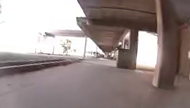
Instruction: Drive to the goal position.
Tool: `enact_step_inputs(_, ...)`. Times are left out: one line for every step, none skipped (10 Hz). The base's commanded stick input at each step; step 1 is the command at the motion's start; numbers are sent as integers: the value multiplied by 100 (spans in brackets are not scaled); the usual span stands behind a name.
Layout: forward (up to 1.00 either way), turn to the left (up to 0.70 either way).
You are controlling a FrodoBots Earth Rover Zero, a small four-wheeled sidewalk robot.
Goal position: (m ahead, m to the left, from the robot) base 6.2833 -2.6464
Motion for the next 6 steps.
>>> enact_step_inputs(50,0)
enact_step_inputs(50,0)
enact_step_inputs(50,0)
enact_step_inputs(50,0)
enact_step_inputs(50,0)
enact_step_inputs(50,0)
